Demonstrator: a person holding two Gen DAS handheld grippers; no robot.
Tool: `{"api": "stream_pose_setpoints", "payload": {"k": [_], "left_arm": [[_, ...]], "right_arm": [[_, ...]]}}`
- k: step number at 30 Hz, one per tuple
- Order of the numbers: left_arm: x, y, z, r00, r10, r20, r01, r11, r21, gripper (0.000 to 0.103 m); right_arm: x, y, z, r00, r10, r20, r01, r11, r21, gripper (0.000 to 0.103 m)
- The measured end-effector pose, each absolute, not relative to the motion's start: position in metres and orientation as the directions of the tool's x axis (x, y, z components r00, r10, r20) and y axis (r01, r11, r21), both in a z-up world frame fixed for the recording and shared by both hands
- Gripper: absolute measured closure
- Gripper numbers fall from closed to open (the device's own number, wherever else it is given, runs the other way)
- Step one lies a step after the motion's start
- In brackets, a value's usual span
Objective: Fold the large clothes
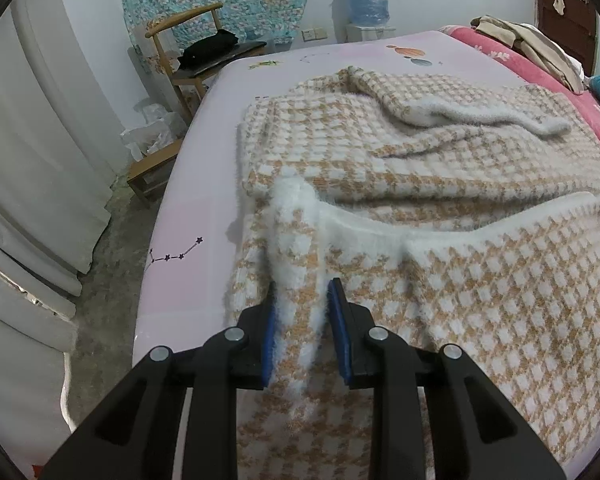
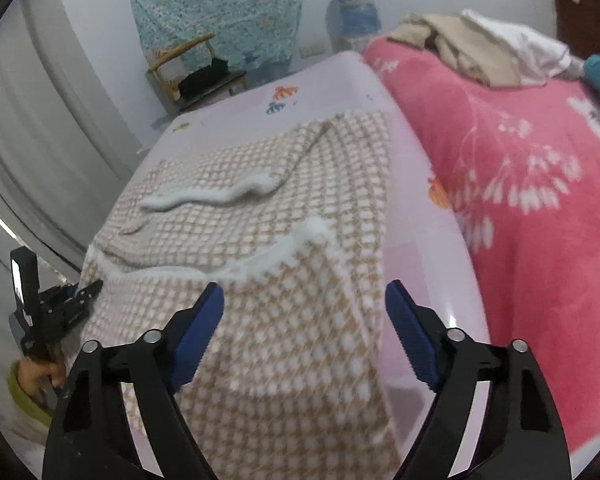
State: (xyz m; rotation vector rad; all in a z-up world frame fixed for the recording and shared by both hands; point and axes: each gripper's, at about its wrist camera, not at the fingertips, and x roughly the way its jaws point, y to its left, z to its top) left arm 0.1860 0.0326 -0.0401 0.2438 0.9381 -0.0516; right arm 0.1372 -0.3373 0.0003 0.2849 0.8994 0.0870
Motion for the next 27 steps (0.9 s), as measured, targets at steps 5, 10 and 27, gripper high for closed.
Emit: {"api": "stream_pose_setpoints", "payload": {"k": [5,10,27], "left_arm": [[0.186,0.028,-0.04,0.593,0.087,-0.8,0.145,0.966,0.212,0.078],[0.186,0.029,-0.04,0.59,0.086,-0.803,0.142,0.968,0.208,0.078],[0.186,0.03,-0.04,0.588,0.081,-0.805,0.141,0.97,0.201,0.078]], "right_arm": [[0.159,-0.326,-0.013,0.585,0.206,-0.784,0.034,0.96,0.278,0.044],[0.156,-0.327,-0.016,0.554,0.202,-0.807,0.042,0.962,0.269,0.058],[0.147,-0.321,-0.013,0.52,0.139,-0.843,0.046,0.981,0.19,0.067]]}}
